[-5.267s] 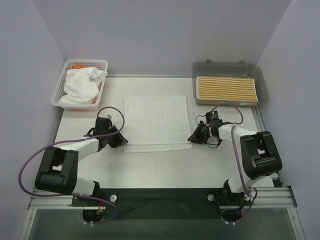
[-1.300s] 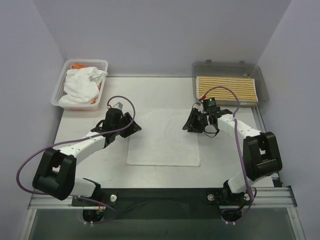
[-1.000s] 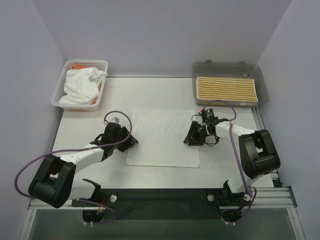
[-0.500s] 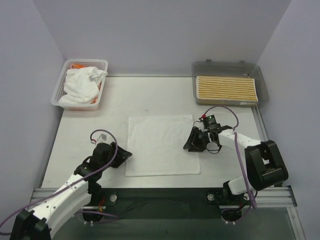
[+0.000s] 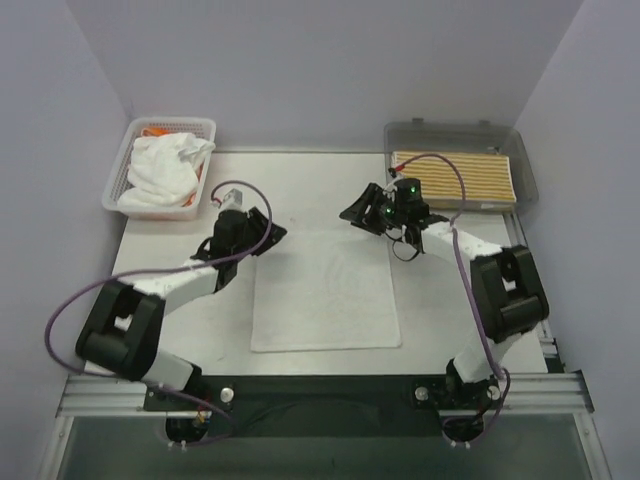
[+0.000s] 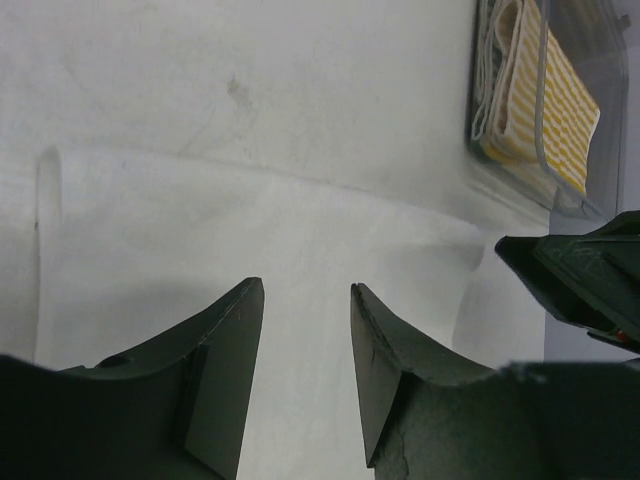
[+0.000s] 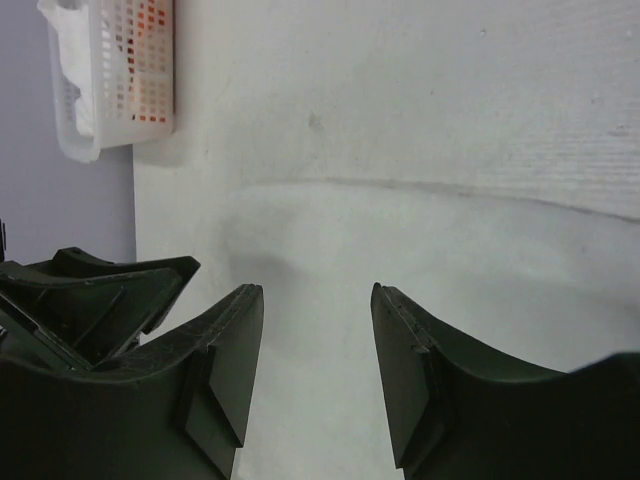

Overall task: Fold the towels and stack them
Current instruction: Fold the towel

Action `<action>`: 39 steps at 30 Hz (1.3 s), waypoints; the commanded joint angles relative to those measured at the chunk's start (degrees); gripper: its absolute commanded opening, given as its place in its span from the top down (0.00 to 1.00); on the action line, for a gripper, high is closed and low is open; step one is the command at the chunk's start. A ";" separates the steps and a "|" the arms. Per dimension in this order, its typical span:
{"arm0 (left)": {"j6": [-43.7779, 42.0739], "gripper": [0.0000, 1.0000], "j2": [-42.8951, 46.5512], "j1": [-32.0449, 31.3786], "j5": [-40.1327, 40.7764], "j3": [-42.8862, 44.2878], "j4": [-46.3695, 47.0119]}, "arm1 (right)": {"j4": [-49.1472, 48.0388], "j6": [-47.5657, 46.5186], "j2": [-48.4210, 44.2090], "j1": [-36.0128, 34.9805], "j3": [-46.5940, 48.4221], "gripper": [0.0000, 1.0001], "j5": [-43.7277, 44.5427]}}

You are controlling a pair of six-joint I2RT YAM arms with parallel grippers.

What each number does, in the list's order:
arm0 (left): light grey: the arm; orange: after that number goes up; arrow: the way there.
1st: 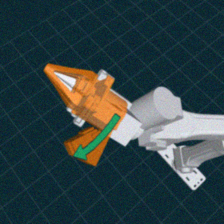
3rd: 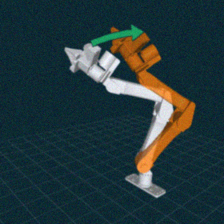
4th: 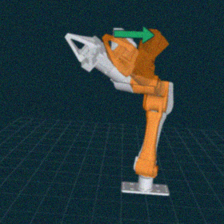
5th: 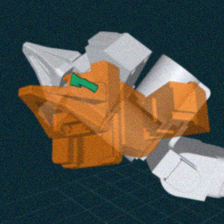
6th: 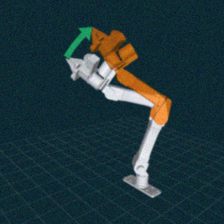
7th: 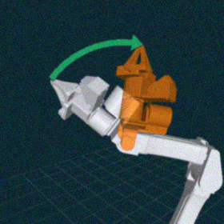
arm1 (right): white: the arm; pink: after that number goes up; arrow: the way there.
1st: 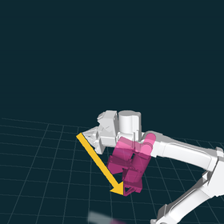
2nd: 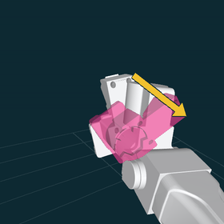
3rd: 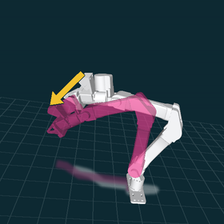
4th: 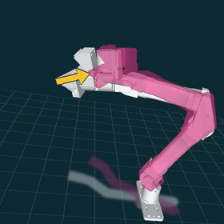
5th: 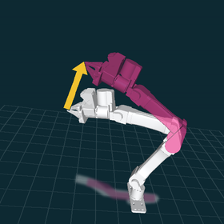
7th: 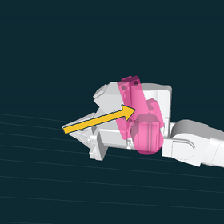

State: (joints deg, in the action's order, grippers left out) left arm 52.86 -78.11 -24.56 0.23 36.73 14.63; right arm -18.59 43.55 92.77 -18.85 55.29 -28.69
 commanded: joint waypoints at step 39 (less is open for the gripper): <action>0.84 0.63 -28.77 11.02 -5.85 -5.18 35.20 | -44.60 9.09 21.75 8.48 -16.96 0.51 10.84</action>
State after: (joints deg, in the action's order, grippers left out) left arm 55.16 -107.68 -14.52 -7.33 33.15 51.55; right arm -65.73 51.07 114.74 -11.46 41.52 -22.24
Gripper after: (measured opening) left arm 0.367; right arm 0.487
